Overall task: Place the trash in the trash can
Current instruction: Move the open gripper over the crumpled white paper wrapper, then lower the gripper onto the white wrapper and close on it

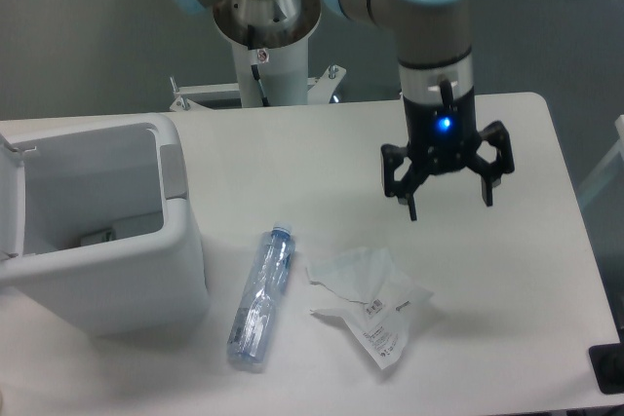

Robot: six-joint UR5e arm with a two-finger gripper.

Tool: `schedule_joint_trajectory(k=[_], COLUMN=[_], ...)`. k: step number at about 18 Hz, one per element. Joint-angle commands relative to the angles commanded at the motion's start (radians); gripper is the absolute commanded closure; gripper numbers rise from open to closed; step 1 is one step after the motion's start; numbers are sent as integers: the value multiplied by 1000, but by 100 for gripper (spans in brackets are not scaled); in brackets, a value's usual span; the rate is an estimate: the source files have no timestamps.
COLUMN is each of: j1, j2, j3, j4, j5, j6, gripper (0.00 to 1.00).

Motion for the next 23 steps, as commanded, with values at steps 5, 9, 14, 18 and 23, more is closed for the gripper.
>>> schedule_joint_trajectory(k=[5, 9, 14, 18, 23], j1=[-9, -2, 3, 24, 24], j2=[-109, -126, -161, -189, -230], j3=[74, 80, 80, 80, 71], j4=[0, -2, -2, -2, -3], j5=[0, -9, -17, -47, -63], j6=[81, 146, 256, 362, 397], gripper=[0, 0, 0, 0, 0])
